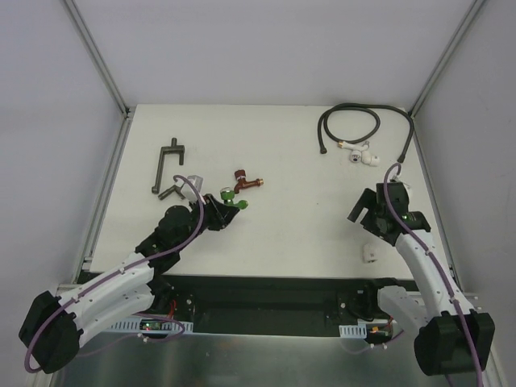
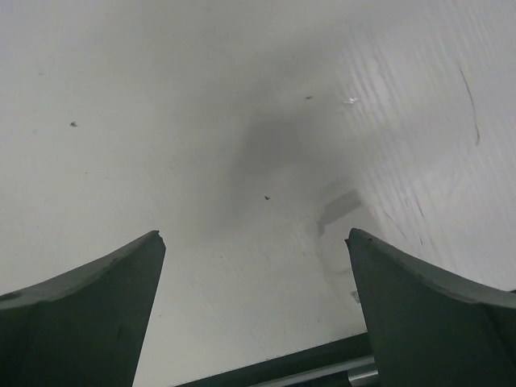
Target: Install the water faucets
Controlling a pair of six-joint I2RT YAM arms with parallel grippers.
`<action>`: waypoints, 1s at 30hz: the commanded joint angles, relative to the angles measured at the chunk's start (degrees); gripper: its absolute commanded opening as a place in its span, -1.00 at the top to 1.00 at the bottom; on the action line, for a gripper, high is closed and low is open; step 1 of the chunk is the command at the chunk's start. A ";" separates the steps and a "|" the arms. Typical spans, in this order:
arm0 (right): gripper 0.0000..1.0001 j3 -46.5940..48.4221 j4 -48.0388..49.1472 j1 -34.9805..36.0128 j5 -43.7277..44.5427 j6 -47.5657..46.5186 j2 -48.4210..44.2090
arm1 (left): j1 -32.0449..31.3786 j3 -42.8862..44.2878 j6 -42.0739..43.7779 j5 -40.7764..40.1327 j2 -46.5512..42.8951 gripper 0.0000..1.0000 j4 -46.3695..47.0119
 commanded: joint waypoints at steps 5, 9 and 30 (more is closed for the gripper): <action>-0.80 -5.23 -6.61 -12.72 -4.29 5.61 3.18 | 2.48 -1.56 -2.20 8.43 -5.53 1.00 -3.29; -0.66 -5.93 -8.11 -14.12 -4.01 5.35 5.11 | 2.57 -2.18 -0.80 8.09 -9.04 1.00 -5.31; 0.20 14.42 4.63 13.71 -5.77 14.04 35.15 | 3.09 -3.15 1.06 6.51 -17.40 1.00 -11.99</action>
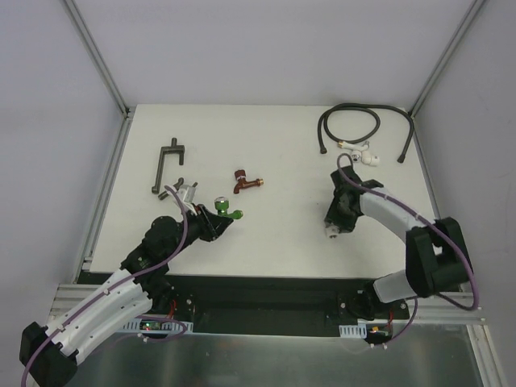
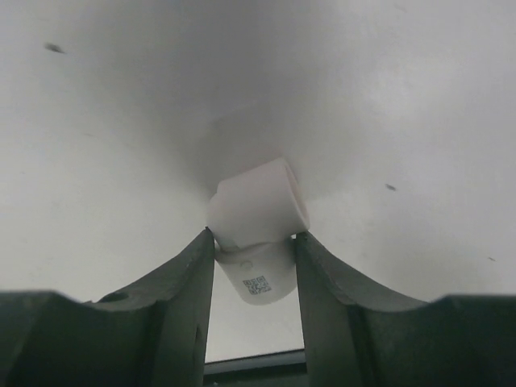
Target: Install the water faucets
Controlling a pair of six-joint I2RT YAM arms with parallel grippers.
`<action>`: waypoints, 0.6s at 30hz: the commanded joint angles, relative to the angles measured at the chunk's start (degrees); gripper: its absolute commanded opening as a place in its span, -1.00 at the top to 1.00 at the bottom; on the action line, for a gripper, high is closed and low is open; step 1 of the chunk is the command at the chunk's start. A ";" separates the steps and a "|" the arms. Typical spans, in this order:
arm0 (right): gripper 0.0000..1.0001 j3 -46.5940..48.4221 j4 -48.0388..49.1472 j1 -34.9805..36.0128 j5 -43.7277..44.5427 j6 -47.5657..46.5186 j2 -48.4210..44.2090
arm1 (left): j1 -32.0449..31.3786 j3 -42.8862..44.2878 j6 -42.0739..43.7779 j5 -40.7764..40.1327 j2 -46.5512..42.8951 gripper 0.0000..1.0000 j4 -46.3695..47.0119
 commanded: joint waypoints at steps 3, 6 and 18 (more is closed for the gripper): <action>0.06 16.17 5.88 10.68 -3.08 6.58 16.29 | 0.73 -0.85 -1.96 -1.28 -4.31 1.00 -0.59; -0.10 19.00 7.28 12.45 -5.38 6.15 20.26 | 0.73 -0.94 -2.67 -2.16 -6.07 1.00 -2.43; -0.86 12.78 11.59 12.98 -12.23 -2.64 14.03 | 0.82 0.64 -1.18 -3.84 -3.45 1.00 -3.58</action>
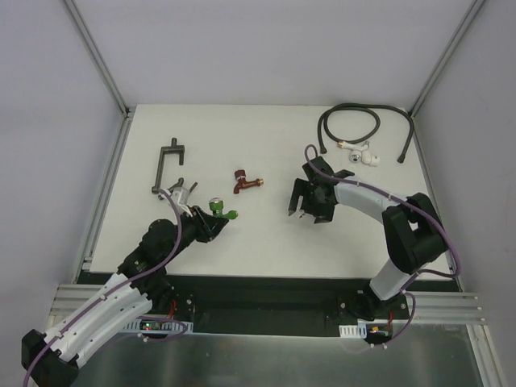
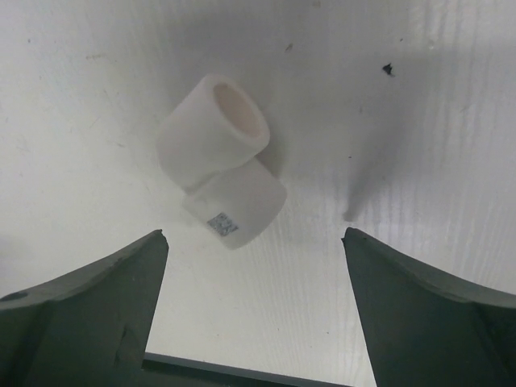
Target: Install the water faucets
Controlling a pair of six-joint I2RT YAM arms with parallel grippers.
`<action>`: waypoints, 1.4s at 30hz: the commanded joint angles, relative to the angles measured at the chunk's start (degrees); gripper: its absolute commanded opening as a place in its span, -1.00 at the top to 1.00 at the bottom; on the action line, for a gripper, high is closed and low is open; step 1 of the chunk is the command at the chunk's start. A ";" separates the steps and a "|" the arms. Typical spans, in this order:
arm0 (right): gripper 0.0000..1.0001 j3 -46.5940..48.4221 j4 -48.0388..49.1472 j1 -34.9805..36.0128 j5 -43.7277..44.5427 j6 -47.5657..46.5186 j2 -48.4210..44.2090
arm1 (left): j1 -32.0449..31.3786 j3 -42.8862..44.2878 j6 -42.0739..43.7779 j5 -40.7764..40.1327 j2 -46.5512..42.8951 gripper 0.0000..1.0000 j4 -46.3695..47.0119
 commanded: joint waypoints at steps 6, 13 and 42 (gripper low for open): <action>-0.83 -1.79 6.72 3.22 -7.39 -6.13 -2.19 | 0.47 2.70 1.03 -0.89 3.89 1.00 0.81; -0.86 1.46 2.52 4.28 -1.96 -10.53 0.01 | 0.47 1.91 -0.81 -0.53 2.05 1.00 0.64; -0.94 3.32 11.90 14.74 -10.64 -24.77 0.28 | 0.47 2.79 -2.31 -0.62 2.48 1.00 0.02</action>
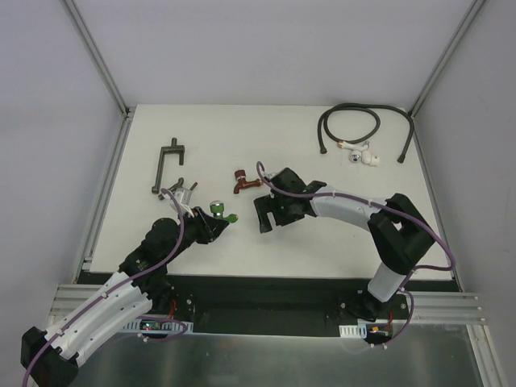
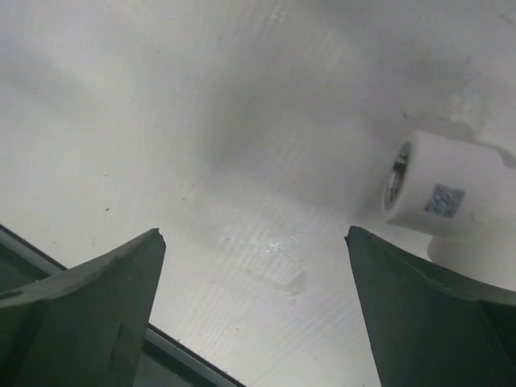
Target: Install the water faucets
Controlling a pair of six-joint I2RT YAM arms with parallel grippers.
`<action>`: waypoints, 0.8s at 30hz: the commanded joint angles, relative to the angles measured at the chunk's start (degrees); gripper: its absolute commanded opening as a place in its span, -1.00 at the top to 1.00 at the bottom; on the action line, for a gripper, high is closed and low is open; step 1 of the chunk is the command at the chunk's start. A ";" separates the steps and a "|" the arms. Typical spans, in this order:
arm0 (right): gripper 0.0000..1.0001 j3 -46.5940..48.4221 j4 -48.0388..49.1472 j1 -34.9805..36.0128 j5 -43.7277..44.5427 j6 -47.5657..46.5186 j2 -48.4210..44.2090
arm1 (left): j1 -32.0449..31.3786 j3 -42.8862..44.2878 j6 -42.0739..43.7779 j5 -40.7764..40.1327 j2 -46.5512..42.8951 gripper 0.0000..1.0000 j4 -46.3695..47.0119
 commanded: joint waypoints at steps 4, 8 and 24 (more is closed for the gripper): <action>-0.89 2.77 0.60 0.47 -2.56 -3.39 -4.74 | 0.47 2.55 -0.98 -0.44 0.58 1.00 2.18; -0.80 3.38 -2.65 -1.72 -3.60 -6.91 -7.90 | 0.47 2.55 -0.80 -0.71 0.76 1.00 2.27; -0.46 3.83 -7.05 -16.58 -5.45 -7.09 -5.27 | 0.47 2.99 -0.71 -0.01 2.08 1.00 2.27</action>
